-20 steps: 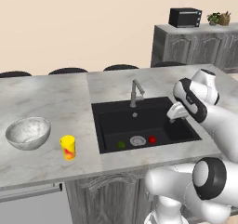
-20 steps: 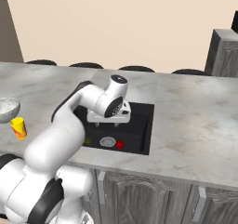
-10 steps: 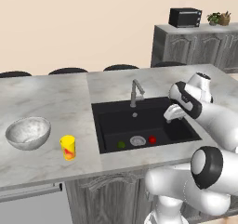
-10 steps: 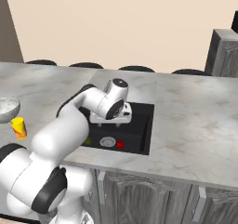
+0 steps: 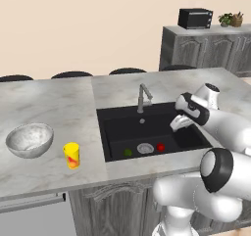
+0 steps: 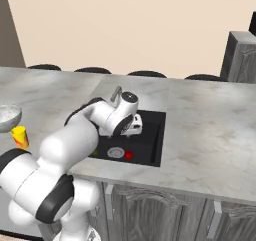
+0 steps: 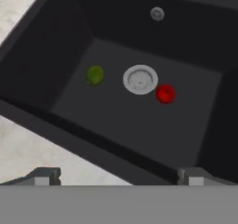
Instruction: Remove the lime and apple from the sink. Then move the bowl and cup from the counter to the sink for washing.
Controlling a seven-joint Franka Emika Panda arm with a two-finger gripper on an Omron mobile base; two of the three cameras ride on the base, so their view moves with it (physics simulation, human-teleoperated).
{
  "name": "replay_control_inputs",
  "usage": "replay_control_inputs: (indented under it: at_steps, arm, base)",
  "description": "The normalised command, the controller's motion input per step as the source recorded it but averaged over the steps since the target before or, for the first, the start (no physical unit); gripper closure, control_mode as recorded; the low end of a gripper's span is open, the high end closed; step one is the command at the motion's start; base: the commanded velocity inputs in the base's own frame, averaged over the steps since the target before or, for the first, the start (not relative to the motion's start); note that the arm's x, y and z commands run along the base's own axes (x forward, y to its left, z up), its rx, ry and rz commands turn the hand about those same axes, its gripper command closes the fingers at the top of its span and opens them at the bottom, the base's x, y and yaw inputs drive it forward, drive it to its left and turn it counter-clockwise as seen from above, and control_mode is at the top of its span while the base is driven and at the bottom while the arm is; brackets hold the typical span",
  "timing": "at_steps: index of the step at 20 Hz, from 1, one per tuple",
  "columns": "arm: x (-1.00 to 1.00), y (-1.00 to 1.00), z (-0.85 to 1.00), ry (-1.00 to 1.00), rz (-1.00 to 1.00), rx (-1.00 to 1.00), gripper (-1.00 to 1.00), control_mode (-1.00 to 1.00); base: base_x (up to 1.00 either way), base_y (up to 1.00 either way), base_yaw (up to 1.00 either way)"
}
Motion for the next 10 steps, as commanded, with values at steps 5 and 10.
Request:
replay_control_inputs:
  at_steps: [5,10]
  arm:
    - [0.24,0.00,-0.21,0.00,-0.02,-0.01,-1.00,-1.00]
    - [0.23,0.00,-0.19,0.00,-0.04,-0.02,-1.00,-1.00]
  base:
    - [0.00,0.00,0.00]
    - [0.00,0.00,0.00]
